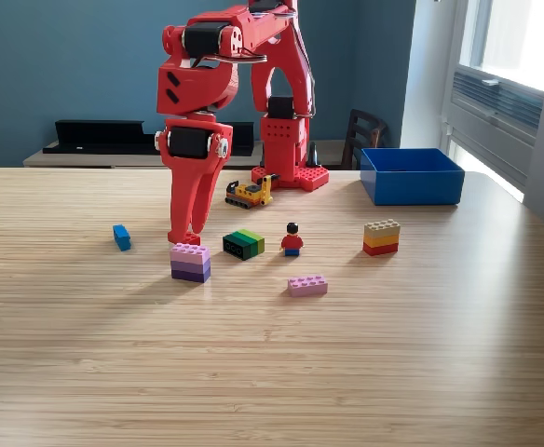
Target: Grasp a lego block and put it in the bin.
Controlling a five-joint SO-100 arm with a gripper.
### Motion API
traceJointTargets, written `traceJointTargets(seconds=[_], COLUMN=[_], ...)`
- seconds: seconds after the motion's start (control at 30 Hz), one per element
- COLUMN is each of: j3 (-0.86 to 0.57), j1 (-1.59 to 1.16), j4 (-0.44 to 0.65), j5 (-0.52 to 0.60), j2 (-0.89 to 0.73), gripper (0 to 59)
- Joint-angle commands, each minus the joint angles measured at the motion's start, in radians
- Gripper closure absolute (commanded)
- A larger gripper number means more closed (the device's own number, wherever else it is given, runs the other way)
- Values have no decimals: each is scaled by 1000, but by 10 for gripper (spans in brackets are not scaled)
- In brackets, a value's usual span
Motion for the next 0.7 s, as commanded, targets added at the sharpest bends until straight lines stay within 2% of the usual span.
traceJointTargets(seconds=[0.03, 0.3, 0.57, 0.7], j3=[-12, 5, 3, -41], j1=[-3, 8, 9, 14], j4=[-8, 51, 49, 51], j5=[-14, -48, -51, -44], j2=[14, 14, 11, -54], gripper=[348, 351, 349, 351])
